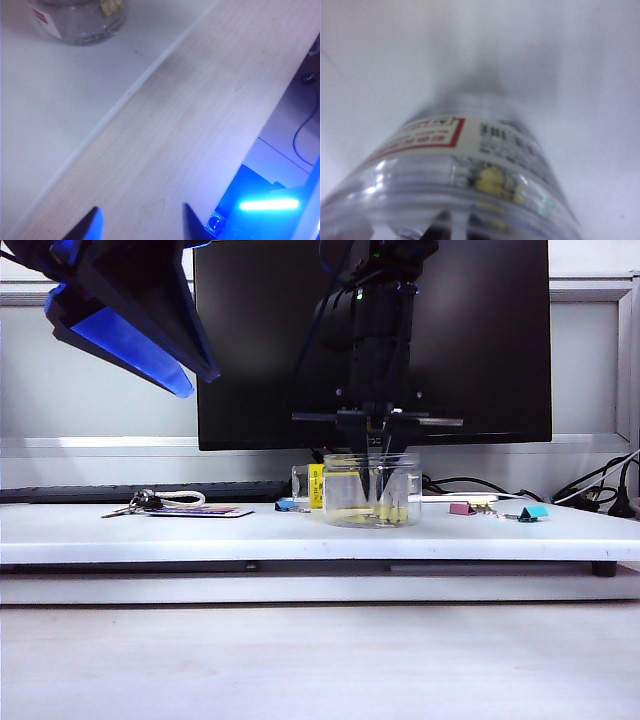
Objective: Take the clips out of the round transparent plastic box and place them on the table.
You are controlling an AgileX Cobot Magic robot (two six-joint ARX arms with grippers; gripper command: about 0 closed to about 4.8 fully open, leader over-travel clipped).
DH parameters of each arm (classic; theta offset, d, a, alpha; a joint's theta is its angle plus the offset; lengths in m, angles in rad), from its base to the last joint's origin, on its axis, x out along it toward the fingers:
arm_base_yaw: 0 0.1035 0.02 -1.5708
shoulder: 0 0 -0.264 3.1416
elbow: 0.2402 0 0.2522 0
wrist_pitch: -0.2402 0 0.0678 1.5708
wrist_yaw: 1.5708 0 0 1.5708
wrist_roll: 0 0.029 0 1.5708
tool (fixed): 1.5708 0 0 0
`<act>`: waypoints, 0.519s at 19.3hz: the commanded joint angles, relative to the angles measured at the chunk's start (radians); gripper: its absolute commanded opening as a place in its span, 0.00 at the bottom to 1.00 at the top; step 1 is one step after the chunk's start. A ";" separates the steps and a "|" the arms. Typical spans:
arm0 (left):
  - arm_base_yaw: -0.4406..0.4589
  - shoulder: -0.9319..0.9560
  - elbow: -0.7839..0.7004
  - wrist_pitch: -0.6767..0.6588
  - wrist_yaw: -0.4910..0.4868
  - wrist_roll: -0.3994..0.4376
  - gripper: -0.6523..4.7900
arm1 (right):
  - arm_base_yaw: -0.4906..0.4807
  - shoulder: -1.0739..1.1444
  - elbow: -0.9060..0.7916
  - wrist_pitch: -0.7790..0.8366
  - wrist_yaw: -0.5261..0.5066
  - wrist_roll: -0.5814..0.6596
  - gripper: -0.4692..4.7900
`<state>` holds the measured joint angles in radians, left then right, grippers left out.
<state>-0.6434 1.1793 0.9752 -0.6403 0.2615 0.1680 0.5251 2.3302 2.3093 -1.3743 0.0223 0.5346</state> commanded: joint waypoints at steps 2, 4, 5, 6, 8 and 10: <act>-0.001 -0.002 0.003 0.007 0.004 0.008 0.51 | 0.003 0.021 0.002 -0.001 -0.048 -0.038 0.19; -0.001 -0.002 0.003 0.007 0.004 0.008 0.51 | 0.003 0.023 0.002 0.004 -0.051 -0.039 0.19; -0.001 -0.002 0.003 0.008 0.004 0.008 0.51 | 0.003 0.023 0.002 0.011 -0.051 -0.040 0.20; -0.001 -0.002 0.003 0.008 0.004 0.008 0.51 | 0.003 0.023 0.002 0.015 -0.051 -0.046 0.28; -0.001 -0.002 0.003 0.008 0.004 0.008 0.51 | 0.003 0.026 0.002 0.022 -0.051 -0.055 0.29; -0.001 -0.002 0.003 0.007 0.004 0.008 0.51 | 0.003 0.032 0.001 0.029 -0.051 -0.064 0.29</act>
<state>-0.6434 1.1793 0.9752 -0.6407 0.2611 0.1680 0.5255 2.3611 2.3066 -1.3579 -0.0269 0.4767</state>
